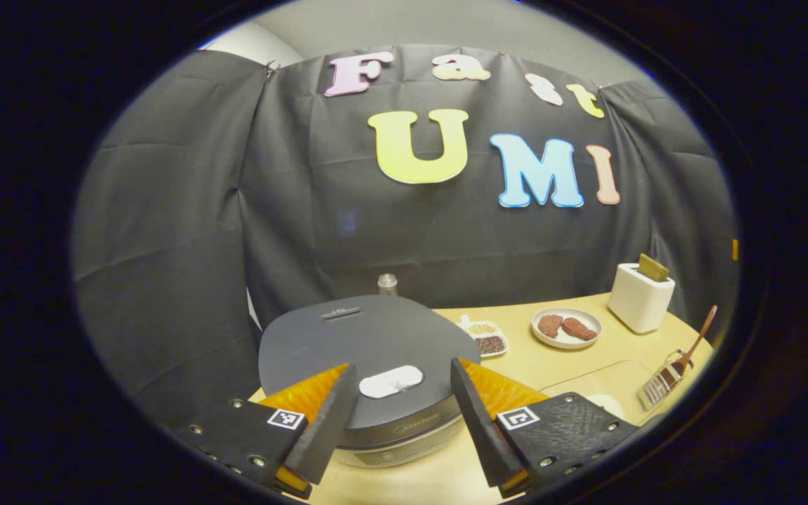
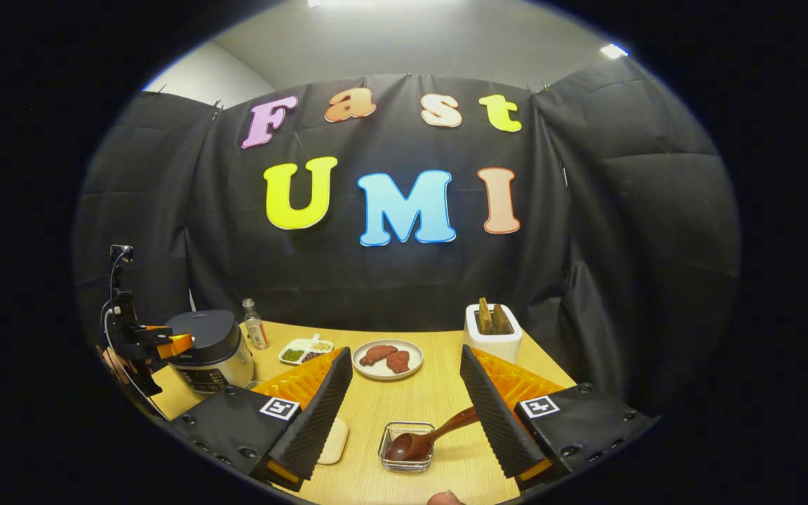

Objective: Close the left gripper, press the button to open the rice cooker; take a wooden spoon from the chopstick holder with the right hand, scoop a spoonful of rice and pour it into the rice cooker, then put the wooden spoon back into the chopstick holder.

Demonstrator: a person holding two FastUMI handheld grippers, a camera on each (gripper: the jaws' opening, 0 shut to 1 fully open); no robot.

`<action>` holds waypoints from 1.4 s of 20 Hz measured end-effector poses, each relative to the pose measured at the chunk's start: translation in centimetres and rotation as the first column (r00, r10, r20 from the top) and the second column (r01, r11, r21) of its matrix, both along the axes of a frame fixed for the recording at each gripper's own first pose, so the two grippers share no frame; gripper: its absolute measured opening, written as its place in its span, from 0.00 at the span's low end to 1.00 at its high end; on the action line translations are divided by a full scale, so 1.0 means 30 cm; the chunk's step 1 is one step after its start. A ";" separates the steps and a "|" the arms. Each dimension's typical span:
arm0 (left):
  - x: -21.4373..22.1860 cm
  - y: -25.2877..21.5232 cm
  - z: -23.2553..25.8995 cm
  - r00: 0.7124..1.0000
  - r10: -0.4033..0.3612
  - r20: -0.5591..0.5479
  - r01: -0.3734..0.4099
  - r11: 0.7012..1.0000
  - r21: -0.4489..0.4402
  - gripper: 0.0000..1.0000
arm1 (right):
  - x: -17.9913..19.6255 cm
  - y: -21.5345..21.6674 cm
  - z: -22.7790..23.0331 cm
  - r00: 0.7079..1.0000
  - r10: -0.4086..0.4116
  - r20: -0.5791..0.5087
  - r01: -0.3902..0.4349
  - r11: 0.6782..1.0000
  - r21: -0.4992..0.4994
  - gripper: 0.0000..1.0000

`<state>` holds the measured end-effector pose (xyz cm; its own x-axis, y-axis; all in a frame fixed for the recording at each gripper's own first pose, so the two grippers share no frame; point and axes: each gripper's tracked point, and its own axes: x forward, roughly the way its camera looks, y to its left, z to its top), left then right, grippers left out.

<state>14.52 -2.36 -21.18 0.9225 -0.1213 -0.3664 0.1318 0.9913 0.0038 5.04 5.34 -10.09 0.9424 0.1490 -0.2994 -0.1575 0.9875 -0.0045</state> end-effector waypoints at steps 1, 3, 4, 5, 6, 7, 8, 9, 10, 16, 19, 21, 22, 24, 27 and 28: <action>-0.005 -0.029 0.054 1.000 -0.005 0.022 0.005 1.000 -0.012 0.82 | -0.002 -0.010 0.015 1.000 -0.002 0.011 0.002 1.000 0.002 0.98; -0.027 -0.093 0.170 0.997 -0.021 0.072 0.024 0.999 -0.045 0.84 | -0.007 -0.034 0.044 0.999 -0.004 0.034 0.004 1.000 0.010 0.98; -0.046 -0.119 0.226 0.995 -0.027 0.098 0.032 0.998 -0.054 0.84 | -0.013 -0.044 0.061 0.999 -0.001 0.045 0.000 1.000 0.017 0.98; -0.060 -0.145 0.284 0.992 -0.033 0.125 0.041 0.998 -0.056 0.84 | -0.017 -0.055 0.074 0.999 0.001 0.054 -0.002 1.000 0.023 0.98; -0.086 -0.168 0.339 0.988 -0.038 0.149 0.046 0.998 -0.052 0.84 | -0.026 -0.066 0.086 0.998 0.005 0.065 -0.007 1.000 0.029 0.98; -0.112 -0.185 0.391 0.984 -0.042 0.172 0.050 0.998 -0.045 0.84 | -0.032 -0.077 0.097 0.997 0.010 0.074 -0.012 0.999 0.033 0.98; -0.142 -0.199 0.435 0.981 -0.044 0.191 0.052 0.998 -0.037 0.85 | -0.037 -0.089 0.108 0.997 0.015 0.081 -0.018 0.999 0.039 0.98; -0.172 -0.212 0.472 0.977 -0.043 0.208 0.050 0.998 -0.031 0.84 | -0.044 -0.097 0.116 0.996 0.022 0.087 -0.026 0.999 0.047 0.98; -0.182 -0.233 0.514 0.975 -0.042 0.219 0.050 0.998 -0.028 0.84 | -0.051 -0.103 0.124 0.995 0.028 0.092 -0.033 0.998 0.055 0.98; -0.387 -0.264 0.632 0.966 0.008 0.259 0.006 0.998 -0.056 0.84 | -0.123 -0.106 0.183 0.988 0.072 0.138 -0.080 0.996 0.050 0.98; -0.454 -0.233 0.686 0.954 0.033 0.299 -0.021 0.999 -0.044 0.84 | -0.168 -0.086 0.216 0.984 0.071 0.166 -0.080 0.996 0.048 0.98; -0.489 -0.231 0.704 0.950 0.018 0.313 -0.006 0.999 -0.039 0.84 | -0.199 -0.068 0.230 0.983 0.060 0.174 -0.071 0.996 0.056 0.98; -0.507 -0.229 0.713 0.948 0.009 0.317 0.005 0.999 -0.041 0.84 | -0.213 -0.054 0.236 0.983 0.054 0.177 -0.065 0.996 0.060 0.98; -0.537 -0.215 0.720 0.947 -0.006 0.321 0.021 0.999 -0.043 0.84 | -0.268 -0.044 0.262 0.983 0.039 0.181 -0.050 0.997 0.059 0.98; -0.577 -0.186 0.720 0.945 -0.025 0.326 0.040 0.999 -0.037 0.84 | -0.312 -0.027 0.279 0.981 0.017 0.194 -0.026 0.999 0.043 0.98; -0.586 -0.176 0.725 0.944 -0.027 0.329 0.042 0.998 -0.040 0.84 | -0.324 -0.018 0.284 0.981 0.011 0.193 -0.020 0.999 0.046 0.98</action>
